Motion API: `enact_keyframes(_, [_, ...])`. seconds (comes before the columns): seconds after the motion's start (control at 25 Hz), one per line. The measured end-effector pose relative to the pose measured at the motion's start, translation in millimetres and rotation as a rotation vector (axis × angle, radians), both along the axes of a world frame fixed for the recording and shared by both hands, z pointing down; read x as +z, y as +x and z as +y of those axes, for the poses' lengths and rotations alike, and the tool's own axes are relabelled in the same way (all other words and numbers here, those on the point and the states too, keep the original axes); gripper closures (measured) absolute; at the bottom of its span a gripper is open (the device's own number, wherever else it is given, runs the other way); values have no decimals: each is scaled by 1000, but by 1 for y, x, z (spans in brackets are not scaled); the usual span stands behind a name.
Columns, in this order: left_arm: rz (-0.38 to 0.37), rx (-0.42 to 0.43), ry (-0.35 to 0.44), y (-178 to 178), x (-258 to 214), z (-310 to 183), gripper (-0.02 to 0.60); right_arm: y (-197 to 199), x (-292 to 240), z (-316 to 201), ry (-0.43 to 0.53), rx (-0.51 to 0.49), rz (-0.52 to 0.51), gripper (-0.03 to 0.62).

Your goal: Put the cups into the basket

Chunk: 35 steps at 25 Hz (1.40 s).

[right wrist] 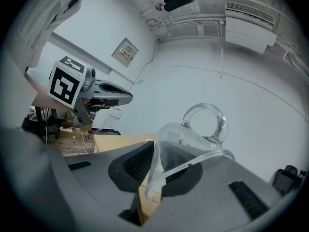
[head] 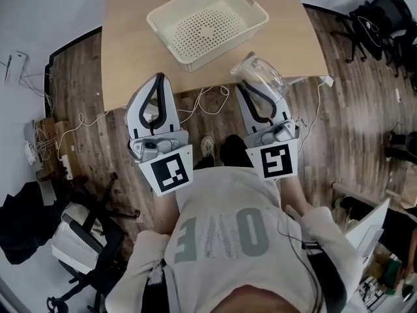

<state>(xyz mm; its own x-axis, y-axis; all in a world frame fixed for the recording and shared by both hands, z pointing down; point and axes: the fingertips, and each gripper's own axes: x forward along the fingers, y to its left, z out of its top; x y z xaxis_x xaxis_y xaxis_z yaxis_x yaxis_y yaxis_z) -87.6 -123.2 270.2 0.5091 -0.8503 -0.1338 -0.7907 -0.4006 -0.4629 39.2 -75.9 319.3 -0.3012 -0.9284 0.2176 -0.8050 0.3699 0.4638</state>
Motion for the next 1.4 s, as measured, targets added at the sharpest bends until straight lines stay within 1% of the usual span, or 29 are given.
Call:
enact_keyframes(0.08, [4,6,-12,9,4,-11,574,6,2,-13,-3,-7,-11,563])
enact_keyframes(0.24, [-16,13,-15,33,7,-42,574,23,3,-54,5,-28,-7,563])
enact_keyframes(0.44, [-29,-14,12,66,-4,-97,574,48,-10,-117,40,-81,-22,563])
enact_keyframes(0.6, [-36,-42,42,96,-18,-141,574,81,-22,-165,55,-107,-25,563])
enact_keyframes(0.76, [-55,-77,19,119,-17,-175,574,112,-25,-202,54,-123,-40,563])
enact_keyframes(0.88, [-41,-98,-17,125,-14,-193,574,123,-22,-222,45,-137,-60,563])
enact_keyframes(0.96, [-54,-102,-33,126,-8,-202,574,125,-15,-232,28,-140,-64,563])
enact_keyframes(1.04, [-77,-94,-33,127,-4,-208,574,121,-9,-239,11,-144,-62,563])
enact_keyframes(1.28, [-116,-32,10,128,-3,-232,574,102,2,-256,-19,-148,-10,563])
enact_keyframes(1.4, [-113,-9,31,124,-7,-244,574,93,0,-263,-29,-157,17,563])
